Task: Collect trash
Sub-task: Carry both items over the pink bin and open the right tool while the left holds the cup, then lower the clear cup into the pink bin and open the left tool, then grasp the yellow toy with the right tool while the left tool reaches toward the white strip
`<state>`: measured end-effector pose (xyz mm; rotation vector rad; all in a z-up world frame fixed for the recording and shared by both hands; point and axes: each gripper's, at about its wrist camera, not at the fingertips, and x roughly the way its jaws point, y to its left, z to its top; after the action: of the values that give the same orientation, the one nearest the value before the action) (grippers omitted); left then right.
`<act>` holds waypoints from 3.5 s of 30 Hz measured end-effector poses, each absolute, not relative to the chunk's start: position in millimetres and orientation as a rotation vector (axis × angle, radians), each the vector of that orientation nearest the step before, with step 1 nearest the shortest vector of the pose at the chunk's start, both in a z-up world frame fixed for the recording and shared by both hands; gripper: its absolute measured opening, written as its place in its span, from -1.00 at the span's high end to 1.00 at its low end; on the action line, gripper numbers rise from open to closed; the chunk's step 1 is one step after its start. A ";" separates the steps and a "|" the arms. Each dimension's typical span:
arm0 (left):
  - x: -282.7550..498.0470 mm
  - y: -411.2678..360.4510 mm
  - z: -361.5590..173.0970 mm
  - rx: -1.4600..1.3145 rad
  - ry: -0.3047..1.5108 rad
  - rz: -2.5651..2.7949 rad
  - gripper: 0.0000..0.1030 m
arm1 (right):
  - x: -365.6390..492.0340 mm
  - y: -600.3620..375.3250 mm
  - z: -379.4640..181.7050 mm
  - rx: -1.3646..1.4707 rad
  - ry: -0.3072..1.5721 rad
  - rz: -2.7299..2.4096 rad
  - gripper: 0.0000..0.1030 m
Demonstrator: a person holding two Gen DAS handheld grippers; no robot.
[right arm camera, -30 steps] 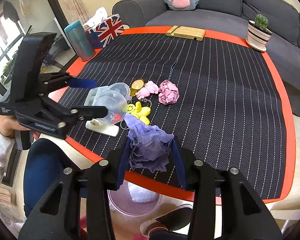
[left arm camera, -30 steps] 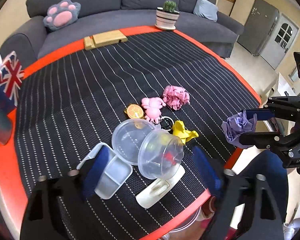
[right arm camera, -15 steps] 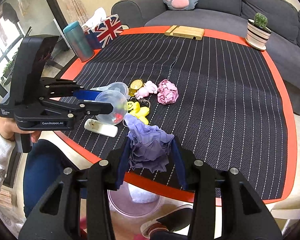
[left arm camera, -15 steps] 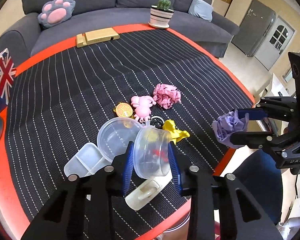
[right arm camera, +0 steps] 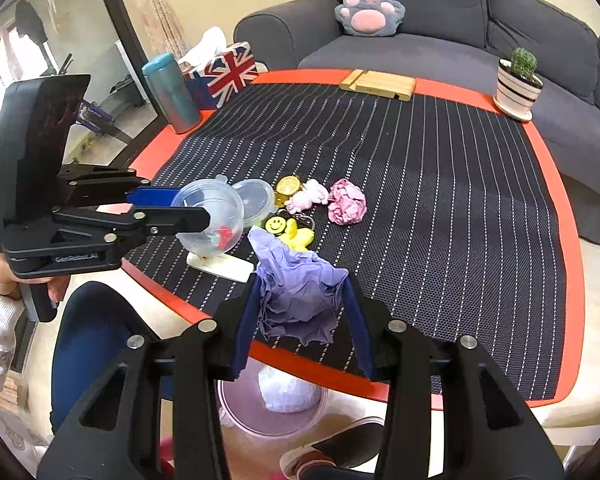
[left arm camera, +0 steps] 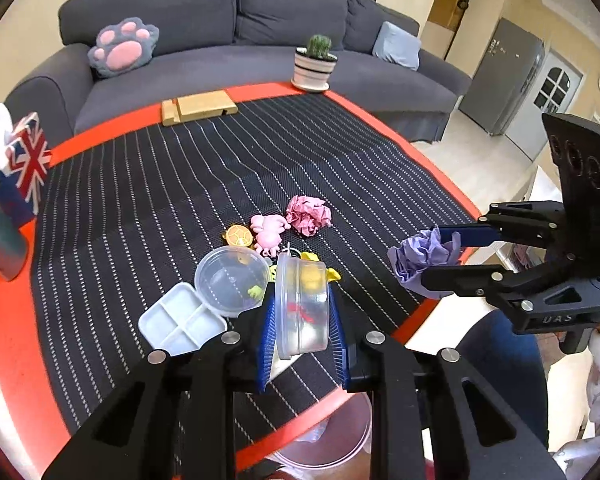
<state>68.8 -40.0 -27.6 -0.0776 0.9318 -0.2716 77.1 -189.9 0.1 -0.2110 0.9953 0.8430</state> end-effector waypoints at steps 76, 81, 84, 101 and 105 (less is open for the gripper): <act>-38.3 -80.3 -44.2 -0.067 0.947 -0.269 -0.17 | -6.2 -224.1 -10.7 -0.166 1.028 0.813 -0.88; -39.3 -77.0 -40.5 -0.080 0.920 -0.237 -0.74 | -6.2 -225.0 -10.2 -0.166 1.025 0.811 -0.88; -38.6 -75.7 -40.3 -0.077 0.920 -0.219 -0.82 | -6.0 -224.9 -10.3 -0.168 1.025 0.812 -0.88; -34.8 -61.9 -40.2 -0.093 0.910 -0.159 -0.85 | -0.5 -216.6 -7.2 -0.178 1.014 0.818 -0.90; -31.0 -55.6 -38.3 -0.098 0.904 -0.145 -0.85 | 9.0 -209.2 -3.6 -0.186 1.000 0.818 -0.90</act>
<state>-31.0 -55.6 -38.3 -0.0983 0.9042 -0.1451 9.0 -209.2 -3.6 -0.1864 0.9998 0.8182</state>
